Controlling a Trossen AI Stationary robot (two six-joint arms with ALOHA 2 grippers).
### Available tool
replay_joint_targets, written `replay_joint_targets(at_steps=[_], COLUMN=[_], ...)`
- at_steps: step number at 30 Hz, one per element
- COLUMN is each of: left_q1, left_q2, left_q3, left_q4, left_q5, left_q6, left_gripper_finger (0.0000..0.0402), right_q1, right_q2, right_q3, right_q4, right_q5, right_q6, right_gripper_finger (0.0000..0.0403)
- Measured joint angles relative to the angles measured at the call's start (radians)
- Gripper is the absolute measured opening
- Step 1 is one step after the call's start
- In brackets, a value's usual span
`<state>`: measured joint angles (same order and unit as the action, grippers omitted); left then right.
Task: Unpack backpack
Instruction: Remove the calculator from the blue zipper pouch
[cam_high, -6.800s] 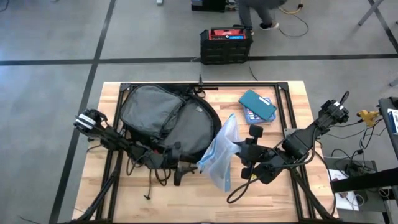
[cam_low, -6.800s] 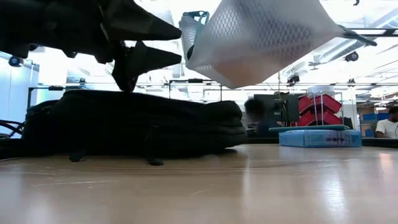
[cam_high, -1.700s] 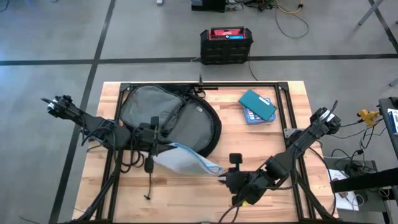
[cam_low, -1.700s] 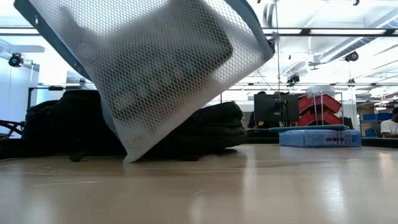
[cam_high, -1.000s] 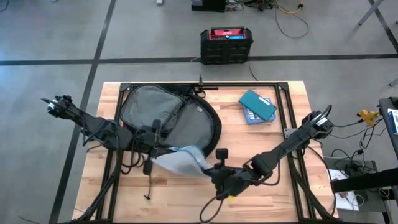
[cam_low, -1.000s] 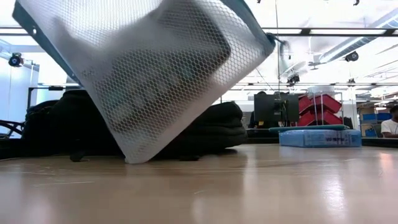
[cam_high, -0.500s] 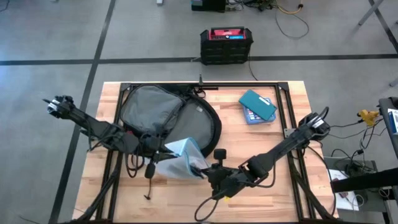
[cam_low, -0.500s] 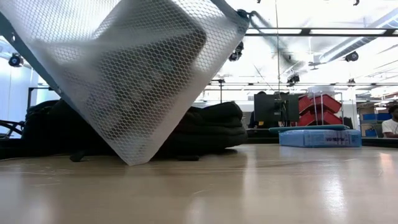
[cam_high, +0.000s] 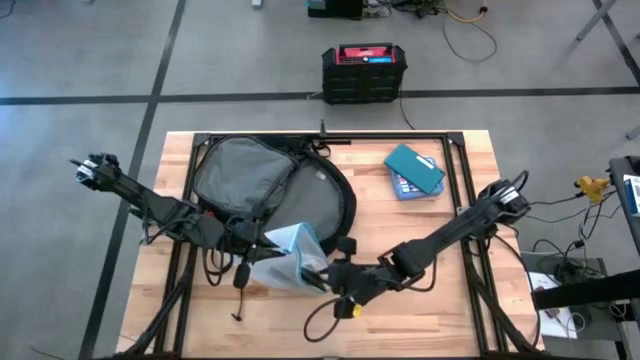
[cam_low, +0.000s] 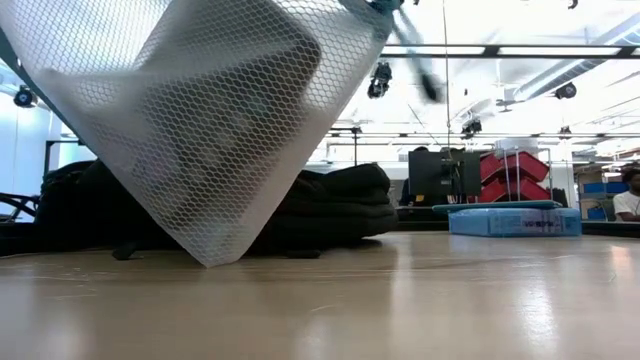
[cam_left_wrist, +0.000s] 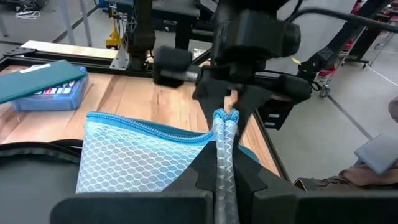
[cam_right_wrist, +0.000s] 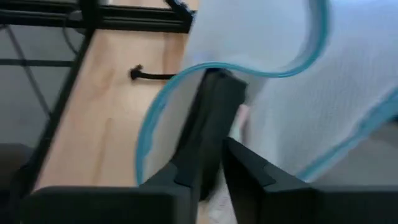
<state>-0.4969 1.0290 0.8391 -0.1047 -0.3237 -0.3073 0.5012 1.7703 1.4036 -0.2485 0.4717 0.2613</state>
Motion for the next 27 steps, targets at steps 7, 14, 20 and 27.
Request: replay_joint_targets(at_steps=[7,14,20,27], left_q1=[0.0,0.0,0.0,-0.001], left_q2=[0.0,0.0,0.0,0.0], left_q3=[0.0,0.0,0.0,-0.009], left_q4=[0.0,0.0,0.0,0.0], left_q5=[-0.006,-0.006,-0.01,-0.034], left_q6=[0.0,0.001,0.001,-0.011], left_gripper_finger=[0.0,0.0,0.0,0.0], right_q1=[-0.005,-0.004,-0.011,-0.025], right_q2=[0.043,0.048,0.076,0.143], right_q3=[-0.001,-0.001,0.0,0.004], right_q4=[0.055,0.108,0.142,0.201], right_q5=[-0.039,-0.064,-0.062,-0.076], right_q6=[0.007,0.003,0.019,0.05], right_gripper_finger=[0.0159,0.018,0.0172,0.0175])
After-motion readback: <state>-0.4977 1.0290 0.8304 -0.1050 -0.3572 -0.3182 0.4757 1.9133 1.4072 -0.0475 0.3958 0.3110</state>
